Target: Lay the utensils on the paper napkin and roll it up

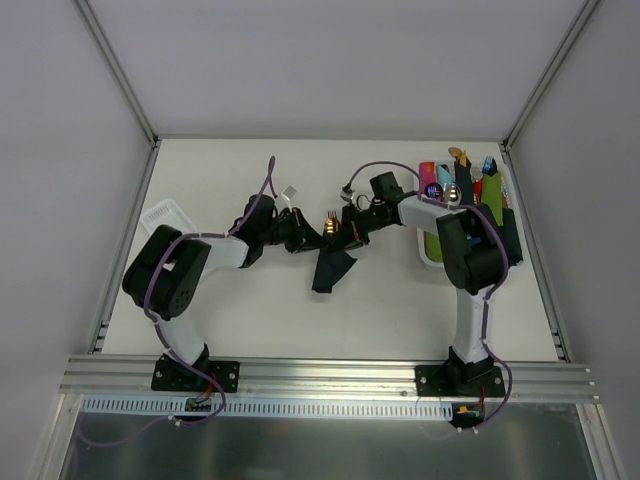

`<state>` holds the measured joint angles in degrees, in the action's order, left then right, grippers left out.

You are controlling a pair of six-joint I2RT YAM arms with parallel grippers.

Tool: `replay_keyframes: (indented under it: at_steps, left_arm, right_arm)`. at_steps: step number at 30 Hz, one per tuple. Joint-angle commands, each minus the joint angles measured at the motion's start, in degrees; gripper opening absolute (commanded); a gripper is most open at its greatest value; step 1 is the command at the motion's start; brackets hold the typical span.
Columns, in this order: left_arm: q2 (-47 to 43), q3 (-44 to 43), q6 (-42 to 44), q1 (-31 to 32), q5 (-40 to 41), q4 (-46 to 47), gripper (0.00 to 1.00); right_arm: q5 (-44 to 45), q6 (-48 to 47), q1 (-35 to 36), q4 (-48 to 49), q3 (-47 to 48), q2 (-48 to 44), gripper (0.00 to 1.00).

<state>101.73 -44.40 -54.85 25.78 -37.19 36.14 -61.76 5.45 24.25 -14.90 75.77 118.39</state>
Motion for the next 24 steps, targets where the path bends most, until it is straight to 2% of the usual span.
replay_keyframes:
  at_steps: [1, 3, 4, 7, 9, 12, 19, 20, 24]
  left_arm:
    - [-6.2, -1.6, -0.3, 0.0, -2.7, 5.1, 0.02]
    - [-8.9, -2.7, 1.9, 0.0, -2.3, 1.2, 0.12]
    - [-11.1, -3.0, 2.7, 0.0, -2.0, 0.0, 0.22]
    - [-14.3, -4.0, 6.1, -0.1, -1.3, -5.6, 0.35]
    - [-17.3, -4.8, 8.2, -0.2, -1.7, -7.8, 0.40]
    - [-20.9, -5.1, 8.9, -0.2, -2.6, -9.9, 0.45]
    - [-28.0, -5.0, 11.3, -0.3, -2.3, -14.6, 0.47]
    - [-28.8, -5.8, 12.1, -0.3, -3.1, -17.5, 0.48]
    - [-31.3, -4.7, 14.9, -0.3, -6.2, -18.6, 0.50]
  right_arm:
    - [-0.7, 0.4, 0.4, 3.6, -1.2, -6.5, 0.00]
    - [-0.7, 0.7, 0.3, 4.0, -2.0, -9.2, 0.00]
    - [-1.0, 0.7, 0.3, 4.0, -2.1, -10.1, 0.00]
    - [-2.0, 0.6, 0.3, 4.0, -2.2, -13.7, 0.00]
    - [-2.7, 0.5, 0.2, 4.0, -2.2, -15.2, 0.00]
    - [-4.0, 0.6, 0.1, 4.0, -2.0, -18.0, 0.00]
    - [-5.2, 1.5, 0.2, 4.0, -1.2, -23.1, 0.00]
    - [-5.3, 1.5, 0.3, 4.0, -1.2, -24.6, 0.00]
    - [-5.0, 1.9, 0.4, 3.9, -0.7, -27.2, 0.00]
